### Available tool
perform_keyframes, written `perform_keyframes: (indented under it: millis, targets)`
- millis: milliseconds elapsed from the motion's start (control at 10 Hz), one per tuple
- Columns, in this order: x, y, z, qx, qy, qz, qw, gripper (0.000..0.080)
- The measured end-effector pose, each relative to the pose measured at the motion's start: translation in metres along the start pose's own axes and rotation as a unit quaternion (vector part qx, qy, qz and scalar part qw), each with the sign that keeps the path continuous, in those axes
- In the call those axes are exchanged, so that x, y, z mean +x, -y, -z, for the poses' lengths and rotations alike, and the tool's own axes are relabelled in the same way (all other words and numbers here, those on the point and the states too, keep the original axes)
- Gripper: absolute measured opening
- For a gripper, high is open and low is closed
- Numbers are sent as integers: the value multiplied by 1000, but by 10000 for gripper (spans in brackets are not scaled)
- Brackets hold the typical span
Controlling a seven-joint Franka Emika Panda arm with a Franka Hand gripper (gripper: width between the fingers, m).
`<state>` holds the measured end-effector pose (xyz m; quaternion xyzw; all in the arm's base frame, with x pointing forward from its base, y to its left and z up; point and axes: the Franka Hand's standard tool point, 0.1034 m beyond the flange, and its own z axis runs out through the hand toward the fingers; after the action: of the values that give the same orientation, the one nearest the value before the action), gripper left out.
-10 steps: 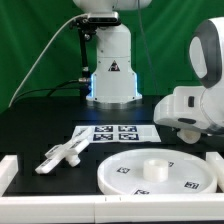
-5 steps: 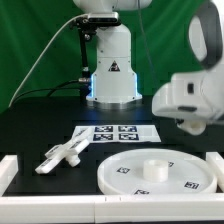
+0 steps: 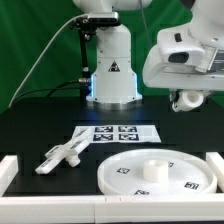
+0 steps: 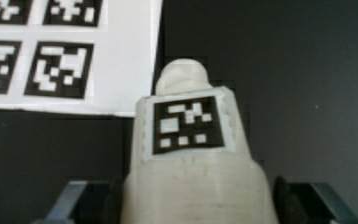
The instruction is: Assemble round table
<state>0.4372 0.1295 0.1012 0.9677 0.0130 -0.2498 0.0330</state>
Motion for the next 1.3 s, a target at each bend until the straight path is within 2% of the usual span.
perform_keyframes:
  millis: [100,200,300,400,500,600,800,900,1000,1100,1200,1300]
  targets:
    - [5,2,3,11,-34,-1,999,406]
    - [17,1,15,53,-43,-11,998,406]
    - [37,-9,36,85,-76,-7,993,406]
    - [51,-15,45,96,-133,-3,986,406]
    - [51,-19,50,98,-166,1,981,406]
    - [53,-21,61,96,-229,-1,969,406]
    - [52,-22,54,91,-280,-3,956,406]
    - [58,-24,58,88,-330,-5,940,406]
    - [64,-28,52,81,-373,-5,924,406]
    - [68,-35,52,69,-394,11,916,406]
    - [74,-47,67,51,-452,24,890,406]
    - [68,-52,66,39,-491,27,870,406]
